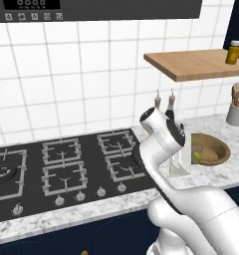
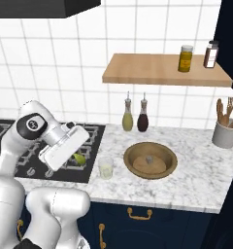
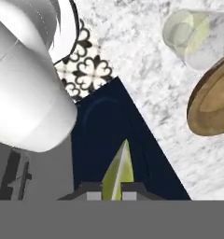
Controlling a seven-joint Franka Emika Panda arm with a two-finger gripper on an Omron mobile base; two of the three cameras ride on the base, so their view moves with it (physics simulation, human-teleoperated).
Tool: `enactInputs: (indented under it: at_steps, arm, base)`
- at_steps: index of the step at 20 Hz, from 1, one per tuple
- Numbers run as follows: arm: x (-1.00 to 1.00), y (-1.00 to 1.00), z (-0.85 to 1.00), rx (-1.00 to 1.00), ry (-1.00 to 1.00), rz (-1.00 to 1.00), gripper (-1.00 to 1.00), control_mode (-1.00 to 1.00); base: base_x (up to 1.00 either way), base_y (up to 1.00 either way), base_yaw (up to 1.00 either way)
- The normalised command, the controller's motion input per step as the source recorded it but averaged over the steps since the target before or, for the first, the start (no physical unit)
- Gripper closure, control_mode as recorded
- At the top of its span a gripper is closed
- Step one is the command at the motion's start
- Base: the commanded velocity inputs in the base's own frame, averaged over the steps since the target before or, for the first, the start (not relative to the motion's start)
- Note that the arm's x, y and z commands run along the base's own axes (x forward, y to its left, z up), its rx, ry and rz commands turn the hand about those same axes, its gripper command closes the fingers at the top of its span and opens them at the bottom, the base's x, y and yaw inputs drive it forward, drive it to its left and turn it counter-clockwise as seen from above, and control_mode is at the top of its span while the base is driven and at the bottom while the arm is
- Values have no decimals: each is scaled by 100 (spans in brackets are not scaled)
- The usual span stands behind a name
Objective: Grab a lemon wedge from the fridge and one ice cube from the ice bowl, and put them in the glass of lemonade.
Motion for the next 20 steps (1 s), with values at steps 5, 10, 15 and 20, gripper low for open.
enactInputs:
  at_steps: [5, 10, 15, 20]
  arm:
    - [74, 1, -9, -30, 77, 41, 100, -100]
    - [63, 2, -3, -25, 52, 15, 100, -100]
    - [48, -4, -14, 0, 0, 0, 100, -100]
    - [52, -25, -30, 2, 3, 4, 100, -100]
  base:
    - [0, 0, 0]
    - [0, 0, 0]
    - [0, 0, 0]
    - [0, 0, 0]
